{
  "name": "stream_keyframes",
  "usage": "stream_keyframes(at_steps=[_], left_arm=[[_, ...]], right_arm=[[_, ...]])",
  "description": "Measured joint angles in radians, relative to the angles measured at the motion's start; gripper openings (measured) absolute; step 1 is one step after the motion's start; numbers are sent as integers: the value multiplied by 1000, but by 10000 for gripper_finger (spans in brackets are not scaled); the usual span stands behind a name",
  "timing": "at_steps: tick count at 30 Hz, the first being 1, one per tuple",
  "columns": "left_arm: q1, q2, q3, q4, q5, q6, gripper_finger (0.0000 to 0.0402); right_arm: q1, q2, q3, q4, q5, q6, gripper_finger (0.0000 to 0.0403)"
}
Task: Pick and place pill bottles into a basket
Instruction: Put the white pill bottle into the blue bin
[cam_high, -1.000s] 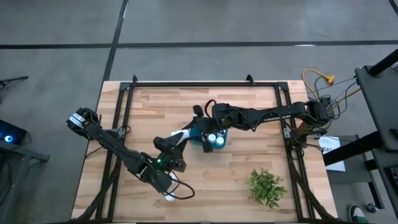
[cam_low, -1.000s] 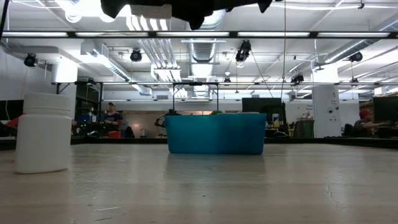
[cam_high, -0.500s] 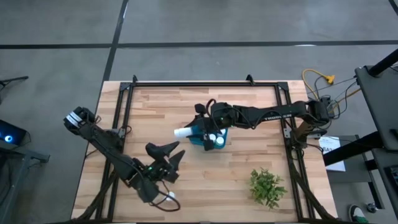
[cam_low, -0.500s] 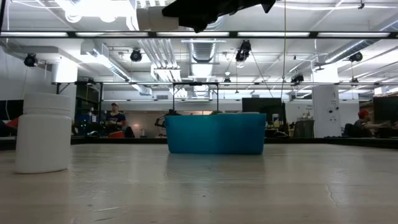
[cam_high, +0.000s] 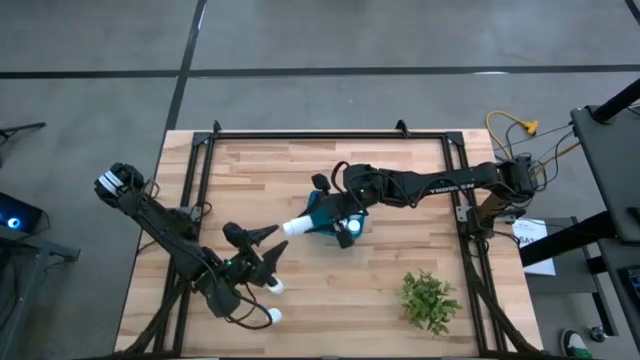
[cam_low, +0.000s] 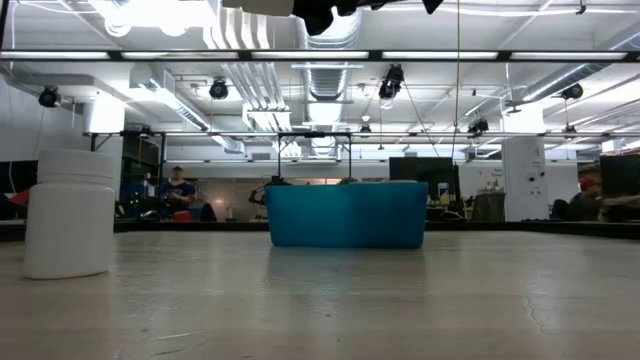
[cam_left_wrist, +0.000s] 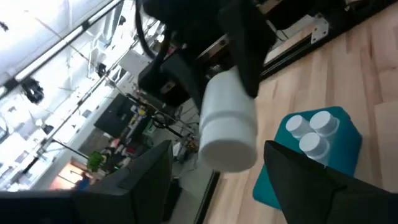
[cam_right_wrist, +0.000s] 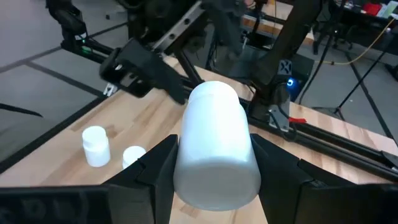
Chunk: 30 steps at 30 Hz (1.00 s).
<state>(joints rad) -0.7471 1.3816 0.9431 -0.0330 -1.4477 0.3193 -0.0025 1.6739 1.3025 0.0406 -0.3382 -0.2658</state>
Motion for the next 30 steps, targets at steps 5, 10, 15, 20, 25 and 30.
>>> stream_keyframes(at_steps=[5, 10, 15, 20, 25, 30], left_arm=[[3, -32, -36, 6, 56, -51, 234], [10, -29, -36, 28, 98, -48, 234], [25, -28, -41, 26, 108, -51, 234], [28, -29, -42, 44, 108, -25, 234], [28, -29, -43, 105, 105, 34, 234], [30, -30, -43, 105, 103, 39, 234]], right_arm=[[7, -1, 0, 17, 0, -2, 163], [7, -1, 0, 41, -2, -1, 162], [10, -1, 0, 48, -4, 5, 162], [18, -1, 0, 46, -2, 28, 162], [19, -4, 0, 51, -3, 34, 162], [19, -4, 1, 50, -3, 45, 162]])
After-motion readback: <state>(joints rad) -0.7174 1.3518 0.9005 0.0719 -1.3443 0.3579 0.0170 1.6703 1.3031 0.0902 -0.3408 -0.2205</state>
